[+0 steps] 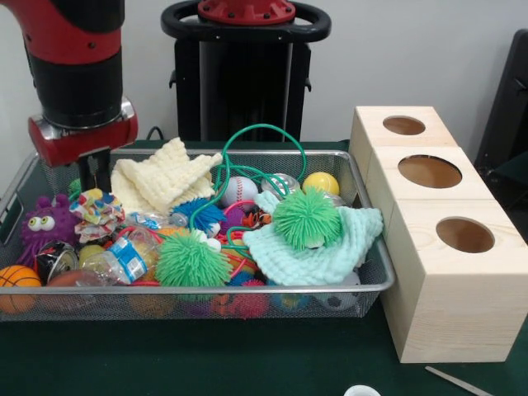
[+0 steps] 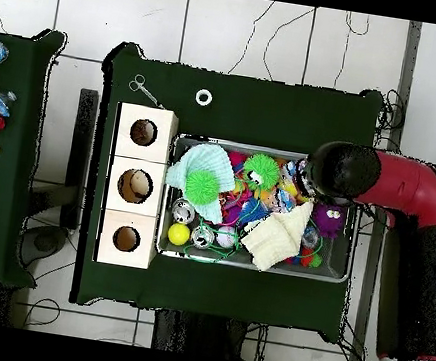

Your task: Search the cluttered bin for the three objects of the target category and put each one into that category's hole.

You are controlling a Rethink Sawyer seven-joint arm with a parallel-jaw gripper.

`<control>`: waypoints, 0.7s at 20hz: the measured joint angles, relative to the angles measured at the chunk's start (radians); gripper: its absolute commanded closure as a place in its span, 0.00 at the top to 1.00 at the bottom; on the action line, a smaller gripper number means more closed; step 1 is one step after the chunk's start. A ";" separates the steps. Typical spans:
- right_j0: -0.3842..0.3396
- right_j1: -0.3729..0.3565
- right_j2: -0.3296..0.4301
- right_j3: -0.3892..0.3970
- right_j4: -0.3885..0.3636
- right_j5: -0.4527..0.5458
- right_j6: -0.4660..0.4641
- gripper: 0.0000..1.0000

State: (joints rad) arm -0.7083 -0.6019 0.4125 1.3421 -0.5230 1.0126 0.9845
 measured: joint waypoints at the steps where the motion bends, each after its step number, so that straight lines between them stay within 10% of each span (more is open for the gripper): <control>1: 0.003 -0.005 0.000 0.000 0.008 0.000 0.000 0.00; 14: 0.200 -0.106 -0.017 0.017 0.181 -0.001 0.025 0.00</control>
State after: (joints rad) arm -0.5083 -0.7075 0.3955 1.3595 -0.3418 1.0111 1.0094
